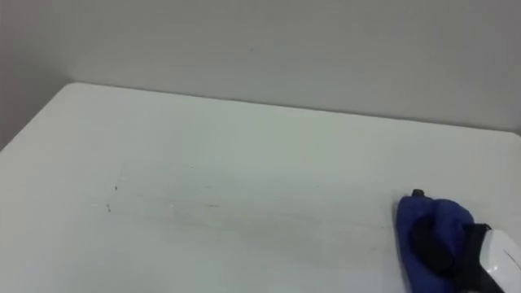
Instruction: Wipe table
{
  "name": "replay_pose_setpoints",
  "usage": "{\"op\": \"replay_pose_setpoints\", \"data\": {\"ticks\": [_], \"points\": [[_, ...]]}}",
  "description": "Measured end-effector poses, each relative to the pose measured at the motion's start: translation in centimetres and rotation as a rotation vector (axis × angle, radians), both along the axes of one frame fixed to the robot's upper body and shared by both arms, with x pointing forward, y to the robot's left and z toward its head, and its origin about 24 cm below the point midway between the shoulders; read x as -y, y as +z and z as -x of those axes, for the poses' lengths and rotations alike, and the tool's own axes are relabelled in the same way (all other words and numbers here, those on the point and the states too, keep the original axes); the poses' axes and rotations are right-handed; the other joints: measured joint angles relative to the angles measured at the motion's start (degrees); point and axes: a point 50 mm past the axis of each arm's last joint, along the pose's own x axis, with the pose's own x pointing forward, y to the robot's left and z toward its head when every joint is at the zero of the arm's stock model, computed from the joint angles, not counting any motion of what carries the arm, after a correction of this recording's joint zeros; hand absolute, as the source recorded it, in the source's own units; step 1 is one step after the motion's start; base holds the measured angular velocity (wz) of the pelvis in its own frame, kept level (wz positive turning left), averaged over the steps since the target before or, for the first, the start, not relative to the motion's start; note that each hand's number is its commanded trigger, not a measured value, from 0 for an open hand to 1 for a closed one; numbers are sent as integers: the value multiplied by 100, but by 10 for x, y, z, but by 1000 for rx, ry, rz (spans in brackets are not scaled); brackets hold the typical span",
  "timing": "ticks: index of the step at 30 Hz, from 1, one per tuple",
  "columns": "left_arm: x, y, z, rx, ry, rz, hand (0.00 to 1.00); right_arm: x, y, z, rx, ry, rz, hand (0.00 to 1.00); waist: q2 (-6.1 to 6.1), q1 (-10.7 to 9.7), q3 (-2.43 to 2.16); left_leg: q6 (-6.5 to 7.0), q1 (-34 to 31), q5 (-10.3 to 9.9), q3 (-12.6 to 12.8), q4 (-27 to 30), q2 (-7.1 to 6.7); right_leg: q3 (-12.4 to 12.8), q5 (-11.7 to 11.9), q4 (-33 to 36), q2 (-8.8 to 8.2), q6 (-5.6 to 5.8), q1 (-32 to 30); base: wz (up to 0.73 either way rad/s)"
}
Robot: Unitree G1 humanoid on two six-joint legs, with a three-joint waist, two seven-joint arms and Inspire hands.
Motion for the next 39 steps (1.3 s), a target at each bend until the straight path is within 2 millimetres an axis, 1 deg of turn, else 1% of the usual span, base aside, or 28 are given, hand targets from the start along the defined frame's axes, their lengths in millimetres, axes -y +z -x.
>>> {"op": "replay_pose_setpoints", "data": {"ticks": [1, 2, 3, 4, 5, 6, 7, 8, 9, 10, 12, 14, 15, 16, 17, 19, 20, 21, 22, 23, 24, 25, 26, 28, 29, 32, 35, 39], "points": [[6, -4, -5, 2, 1, 21, 0, -2, 4, -10, 14, -8, 13, 100, 88, 160, 38, -78, 87, -46, 32, -155, -28, 129, 47, -4, 8, 54, -85, -65], [8, -5, -8, -1, -4, 28, 0, -6, 6, -17, 19, 1, 17, 100, 104, 231, 38, -112, 81, -53, 23, -217, -67, 197, 80, 0, 2, 72, -152, -64], [10, -7, -14, -2, -12, 33, 0, -25, 12, -41, 28, 72, 14, 100, 121, 385, 41, -87, 18, -35, 41, -265, -126, 331, 214, 8, -5, 45, -303, -63], [10, -8, -22, 2, -23, 26, 0, -56, 19, -68, 36, 217, 6, 100, 115, 481, 66, -67, -86, -23, 34, -258, -141, 413, 323, -31, 8, 17, -456, -54], [10, -8, -25, 3, -29, 21, 0, -76, 23, -81, 40, 310, -1, 100, 105, 513, 79, -49, -158, -10, 19, -238, -142, 429, 382, -74, 15, 5, -500, -19], [13, -9, -40, 27, -49, 18, 0, -115, 31, -104, 45, 500, -8, 100, 83, 611, 116, -23, -285, 15, -29, -192, -167, 488, 421, -66, 10, 7, -605, 0], [17, -9, -54, 57, -65, 20, 0, -152, 41, -123, 43, 669, -3, 100, 49, 787, 142, -11, -351, 24, -47, -172, -188, 510, 442, -69, -1, 23, -685, 8], [21, -9, -67, 91, -73, 27, 0, -183, 50, -135, 52, 799, 3, 100, 20, 949, 159, 5, -457, 37, -96, -157, -211, 479, 450, -85, -14, 52, -748, 13], [22, -8, -71, 103, -75, 29, 0, -196, 55, -139, 63, 856, 8, 100, -1, 1004, 162, 15, -500, 51, -177, -160, -236, 415, 452, -106, -32, 64, -751, 51], [21, -8, -74, 115, -76, 29, 0, -211, 60, -142, 76, 933, 7, 100, -41, 1065, 166, 32, -551, 82, -357, -199, -297, 368, 458, -193, -39, 76, -712, 57], [20, -7, -68, 102, -67, 24, 0, -213, 54, -140, 51, 954, 3, 100, -88, 1160, 154, 48, -519, 93, -540, -265, -399, 368, 445, -270, -81, 96, -552, 64], [16, -7, -50, 59, -58, 14, 0, -202, 38, -130, -14, 918, -13, 100, -150, 1123, 173, 76, -461, 74, -665, -290, -446, 278, 418, -356, -106, 138, -377, 43], [13, -7, -37, 28, -51, 8, 0, -194, 31, -120, -2, 880, -56, 100, -192, 1062, 164, 76, -420, 61, -690, -298, -456, 213, 399, -394, -114, 166, -293, 28], [12, -8, -24, -5, -38, 6, 0, -188, 25, -111, 17, 855, -75, 100, -201, 892, 171, 77, -371, 56, -696, -310, -459, 118, 393, -460, -115, 174, -176, 25], [12, -7, -19, -17, -30, 4, 0, -183, 22, -106, 25, 834, -80, 100, -199, 821, 173, 77, -330, 56, -700, -330, -459, 82, 389, -498, -115, 181, -110, 21], [3, -5, -5, -52, -12, -32, 0, -151, 10, -83, 51, 697, -70, 100, -224, 438, 164, 77, -221, 56, -694, -375, -473, -31, 357, -589, -124, 225, 92, 22], [0, -3, -4, -51, -6, -45, 0, -139, 7, -75, 58, 652, -63, 100, -237, 380, 162, 77, -220, 56, -694, -374, -476, -25, 344, -584, -127, 230, 94, 15], [-8, 0, -4, -43, 0, -77, 0, -116, 2, -57, 70, 557, -65, 100, -277, 230, 135, 77, -215, 56, -693, -369, -487, 34, 324, -577, -132, 244, 94, -4], [-17, 4, -2, -40, 4, -116, 0, -92, -3, -36, 63, 453, -57, 100, -306, 137, 99, 82, -194, 54, -659, -364, -492, 135, 302, -567, -133, 250, 94, -10], [-21, 6, -1, -39, 5, -132, 0, -80, -5, -25, 58, 398, -52, 100, -325, 115, 84, 90, -180, 49, -635, -356, -492, 172, 302, -556, -135, 249, 93, -21], [-28, 9, -3, -32, -3, -160, 0, -58, -9, -6, 43, 297, -53, 100, -355, 56, 54, 104, -153, 40, -576, -334, -491, 228, 303, -535, -148, 248, 84, -18], [-31, 11, -5, -17, -16, -180, 0, -37, -12, 8, 37, 204, -56, 100, -364, -62, 48, 126, -164, 11, -551, -257, -498, 263, 302, -465, -177, 250, 62, -18], [-31, 11, -6, -7, -19, -184, 0, -26, -12, 14, 32, 153, -53, 100, -361, -96, 47, 134, -166, -11, -523, -220, -500, 298, 302, -444, -186, 251, 53, -15], [-34, 14, -14, 31, -28, -197, 0, 9, -14, 39, -2, -27, -49, 100, -391, -238, 25, 155, -198, -66, -486, -131, -515, 430, 264, -448, -189, 332, 31, -13], [-34, 14, -16, 40, -29, -199, 0, 15, -15, 46, -13, -63, -52, 100, -405, -262, 15, 156, -200, -66, -487, -123, -522, 474, 264, -448, -187, 332, 27, -6], [-33, 14, -17, 47, -45, -196, 0, 46, -12, 75, -45, -233, -44, 100, -446, -510, -16, 185, -288, -81, -474, -53, -543, 597, 316, -430, -193, 334, -44, -1], [-37, 16, -13, 38, -42, -205, 0, 59, -13, 95, -70, -359, -60, 100, -537, -592, -29, 161, -249, -97, -443, -47, -546, 638, 320, -370, -200, 318, -59, -6], [-37, 16, -11, 41, -16, -198, 0, 69, -10, 106, -69, -449, -61, 100, -548, -645, -30, 158, -209, -106, -412, -67, -546, 670, 381, -357, -181, 248, -36, -4]]}}
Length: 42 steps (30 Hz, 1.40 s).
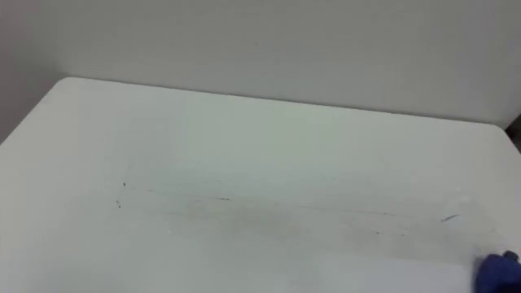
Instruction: Wipe table
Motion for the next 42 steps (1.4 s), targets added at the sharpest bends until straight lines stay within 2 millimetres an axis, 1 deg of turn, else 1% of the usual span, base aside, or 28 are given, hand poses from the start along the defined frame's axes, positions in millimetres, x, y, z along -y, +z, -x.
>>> {"op": "replay_pose_setpoints", "data": {"ticks": [3, 5, 7, 8, 10, 11, 13, 14, 15, 16, 18, 19, 20, 21, 22, 23, 24, 26, 29, 30, 31, 33, 34, 35, 37, 39, 40, 42], "points": [[2, -2, 4, -11, 18, 13, 0, 5, 3, -7, -14, 6, -7, 100, 15, 17, 5, 5, 32, -4, 19, -11, 1, 31, 50, 31, 3, -30, 1, -7], [6, -5, 8, -22, 23, 28, 0, 5, 4, -20, -20, 31, -2, 100, 27, 44, 16, 9, 80, -10, 82, -39, 1, 94, 50, 92, 2, -31, 6, -19], [13, -9, 9, -36, 30, 60, 0, 0, 5, -43, -23, 63, -3, 100, 74, 288, 38, 15, 152, -14, 149, -99, 1, 242, 114, 117, 56, -74, -97, -49], [15, -10, 10, -42, 25, 67, 0, -3, 6, -52, -22, 96, 2, 100, 97, 359, 61, 18, 164, -17, 149, -107, 11, 236, 139, 122, 76, -93, -122, -56], [22, -14, 10, -49, 26, 102, 0, -36, 10, -104, -8, 331, 10, 100, 186, 606, 121, 29, 152, -36, 148, -114, 96, 227, 179, 202, 176, -159, -250, -38], [24, -15, 9, -49, 23, 110, 0, -47, 12, -120, 1, 408, 14, 100, 211, 655, 139, 26, 147, -35, 145, -114, 120, 221, 159, 243, 194, -165, -279, -12], [37, -21, 4, -68, -21, 154, 0, -99, 25, -183, 49, 697, 18, 100, 268, 949, 187, 9, 84, -28, 91, -112, 182, 213, -40, 508, 232, -168, -464, 4], [41, -23, 3, -72, -30, 167, 0, -113, 29, -198, 58, 770, 21, 100, 282, 972, 184, -3, 46, -21, 17, -103, 180, 211, -83, 510, 245, -180, -513, 12], [47, -25, -1, -73, -41, 188, 0, -135, 38, -220, 72, 880, 35, 100, 313, 1151, 163, -22, -10, -5, -190, -90, 160, 174, -113, 483, 280, -212, -581, 23], [50, -26, 0, -80, -37, 203, 0, -151, 45, -235, 88, 959, 50, 100, 353, 1307, 161, -23, -55, -3, -393, -103, 128, 120, -121, 459, 294, -224, -599, 27], [50, -26, 11, -119, -17, 209, 0, -160, 48, -242, 89, 999, 57, 100, 342, 1367, 152, -54, -128, 53, -696, -154, 53, -96, -127, 358, 276, -232, -510, 49], [49, -25, 20, -148, 2, 207, 0, -158, 42, -237, 56, 994, 53, 100, 365, 1402, 112, -60, -78, 100, -792, -195, 12, -156, -128, 249, 276, -209, -384, 50], [48, -24, 25, -160, 13, 204, 0, -156, 37, -232, 31, 986, 49, 100, 331, 1405, 112, -49, -34, 108, -839, -215, -14, -194, -124, 189, 272, -196, -299, 44], [44, -22, 32, -172, 33, 195, 0, -149, 25, -217, 0, 947, 19, 100, 303, 1381, 133, -34, 29, 96, -896, -242, -46, -278, -88, 87, 263, -226, -110, 44], [42, -21, 36, -177, 52, 188, 0, -143, 17, -201, 7, 912, -8, 100, 241, 1325, 135, -19, 117, 85, -892, -264, -68, -283, -98, 46, 253, -210, 29, 41], [41, -20, 38, -181, 56, 186, 0, -142, 14, -197, 7, 906, -14, 100, 219, 1268, 133, -13, 153, 67, -890, -267, -73, -313, -112, 10, 248, -194, 100, 34], [40, -20, 38, -185, 55, 184, 0, -140, 9, -191, 20, 888, -39, 100, 188, 1108, 127, -9, 191, 33, -889, -268, -77, -406, -125, -123, 245, -174, 255, 21], [39, -20, 29, -158, 45, 182, 0, -130, 7, -184, 57, 815, -78, 100, 181, 946, 138, -5, 163, 23, -867, -253, -81, -401, -124, -186, 244, -169, 259, 12], [28, -16, 20, -96, 26, 144, 0, -102, 0, -156, 55, 670, -74, 100, 195, 735, 77, 0, 180, -1, -823, -242, -84, -386, -129, -202, 240, -146, 306, -2], [22, -13, 20, -94, 26, 126, 0, -86, -3, -141, 40, 600, -67, 100, 191, 663, 19, 4, 173, -16, -807, -223, -84, -368, -153, -195, 234, -108, 305, -8], [18, -12, 22, -96, 31, 114, 0, -70, -4, -127, 24, 534, -62, 100, 192, 605, -6, 17, 187, -37, -756, -176, -84, -326, -159, -161, 218, -99, 302, -13], [15, -10, 22, -92, 41, 102, 0, -45, -3, -109, 0, 438, -56, 100, 184, 534, -8, 52, 216, -62, -632, -97, -98, -232, -144, -70, 175, -125, 276, -19], [13, -9, 23, -97, 42, 96, 0, -30, -2, -96, -15, 365, -57, 100, 172, 445, -6, 70, 219, -90, -604, -62, -120, -215, -167, -76, 141, -89, 267, -11], [12, -9, 23, -96, 42, 93, 0, -24, -2, -89, -19, 327, -57, 100, 163, 412, -6, 77, 217, -95, -586, -43, -125, -216, -172, -89, 133, -63, 274, -5], [7, -7, 26, -82, 72, 79, 0, -4, 0, -62, -29, 183, -46, 100, 154, 273, -5, 91, 177, -170, -536, 19, -127, -119, -170, -112, 149, -12, 280, -8], [4, -5, 25, -73, 87, 63, 0, 6, 2, -39, -24, 85, -36, 100, 149, 190, -7, 79, 180, -193, -531, 26, -127, -36, -153, -102, 179, -20, 290, -3], [3, -5, 27, -78, 89, 57, 0, 13, 4, -28, -17, 28, -33, 100, 148, 122, -6, 104, 173, -177, -532, 26, -127, -26, -108, -83, 177, -84, 275, 0], [4, -5, 28, -81, 89, 58, 0, 23, 9, -12, -18, -61, -30, 100, 138, 40, -6, 103, 148, -177, -532, 21, -124, -11, -113, -8, 172, -99, 251, 0]]}}
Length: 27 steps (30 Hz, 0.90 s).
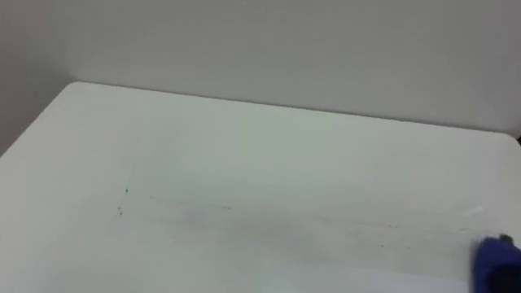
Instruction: Wipe table
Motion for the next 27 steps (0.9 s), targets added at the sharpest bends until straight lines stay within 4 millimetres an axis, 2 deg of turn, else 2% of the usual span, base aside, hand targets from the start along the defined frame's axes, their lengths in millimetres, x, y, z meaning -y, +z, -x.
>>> {"op": "replay_pose_setpoints", "data": {"ticks": [2, 4, 7, 11, 14, 17, 19, 20, 22, 24, 27], "points": [[1, 0, 5, -8, 4, 2, 0, 12, 7, 19, -4, -98, 4, 100, -14, -76, 2, -18, 21, -10, 33, -33, 2, 23, -6, -12, 6, -4, -50, -7], [1, 2, 14, -23, 19, 2, 0, 18, 10, 26, 2, -153, 0, 100, -51, -114, 26, -31, 63, -18, 84, -89, 3, 69, -13, -21, 11, 2, -54, -12], [1, 2, 21, -27, 50, 9, 0, 19, 12, 22, 31, -178, -2, 100, -41, -135, 40, -31, 109, -17, 216, -161, 2, 212, -19, 13, 21, 9, -142, -22], [1, 2, 21, -24, 48, 20, 0, 19, 13, 12, 17, -171, -2, 100, -70, -102, 51, -12, 117, -6, 297, -215, 2, 266, -18, 16, 24, 8, -211, -12], [3, 1, 20, -21, 43, 54, 0, 19, 20, -7, -23, -50, 54, 100, -65, -54, 79, -2, 114, 2, 360, -275, 3, 323, -35, 85, 26, 9, -264, -10], [4, 0, 17, -11, 36, 73, 0, 11, 27, -37, -44, 132, 106, 100, -71, 70, 113, -14, 93, 17, 401, -319, 10, 364, -42, 104, 38, 2, -356, -9], [7, -1, 13, -4, 13, 84, 0, -2, 33, -62, -60, 301, 147, 100, -50, 197, 165, -15, 71, 17, 401, -314, 15, 364, -40, 104, 41, -1, -367, 0], [8, -2, 11, -3, 2, 86, 0, -8, 32, -68, -61, 342, 151, 100, -48, 245, 170, -15, 63, 17, 400, -310, 18, 363, -39, 104, 42, -2, -372, 0], [15, -5, 4, -9, -65, 109, 0, -34, 25, -89, -85, 515, 143, 100, -39, 453, 166, -22, 17, 16, 401, -306, 35, 371, -29, 104, 62, -18, -429, 0], [21, -8, 0, -10, -91, 131, 0, -50, 25, -102, -67, 590, 145, 100, -27, 593, 159, -32, -7, 19, 401, -315, 47, 374, -21, 103, 80, -30, -464, -2], [25, -10, -2, -10, -102, 145, 0, -68, 29, -117, -71, 709, 155, 100, -3, 732, 184, -57, -8, 19, 400, -320, 78, 374, -14, 94, 111, -41, -456, 0]]}}
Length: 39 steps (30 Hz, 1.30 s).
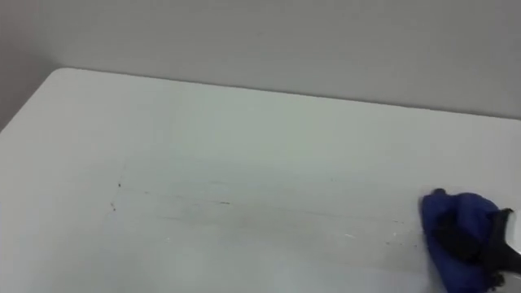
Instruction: Wipe table
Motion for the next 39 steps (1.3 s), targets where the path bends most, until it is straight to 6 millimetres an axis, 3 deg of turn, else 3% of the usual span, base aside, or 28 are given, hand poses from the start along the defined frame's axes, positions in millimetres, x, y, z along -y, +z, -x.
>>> {"op": "replay_pose_setpoints", "data": {"ticks": [4, 8, 9, 11, 27, 35, 39], "points": [[2, 0, -5, 15, -1, 8, 0, -18, -4, -7, 12, 48, -3, 100, 31, 17, -10, -25, 4, -9, -43, 5, 9, -41, 5, -15, 2, -8, 42, 4], [2, 0, -14, 44, -11, 6, 0, -21, -5, -7, 17, 46, -10, 97, 93, -26, -22, -25, 63, -9, -48, 4, 8, -43, 5, -23, 3, -8, 111, 0], [2, 0, -17, 51, -15, 5, 0, -23, -6, -7, 19, 46, -15, 58, 116, -51, -32, -26, 83, -8, -49, 1, 8, -42, 5, -22, 3, -8, 133, 0], [3, 0, -18, 51, -21, 7, 0, -25, -5, -8, 22, 52, -24, 0, 145, -104, -32, -26, 119, -9, -47, 0, 8, -39, 5, -20, 3, -8, 163, 0], [1, 1, -20, 59, -25, -29, 0, -29, -9, -1, -41, 85, 7, 0, 101, -192, -46, 0, 155, 7, -35, 7, 7, -11, 5, -87, 8, -8, 208, 0], [0, 2, -42, 116, -10, -73, 0, -37, -5, -7, 14, 88, -19, 0, 110, -296, -36, 2, 227, 9, 64, -14, 8, 92, 10, -69, 22, -9, 205, -6], [0, 2, -48, 147, 13, -76, 0, -43, 3, -13, 74, 93, -58, 0, 143, -451, -26, 5, 320, 7, 172, -29, 8, 201, 9, -1, 25, -7, 199, -13]]}}
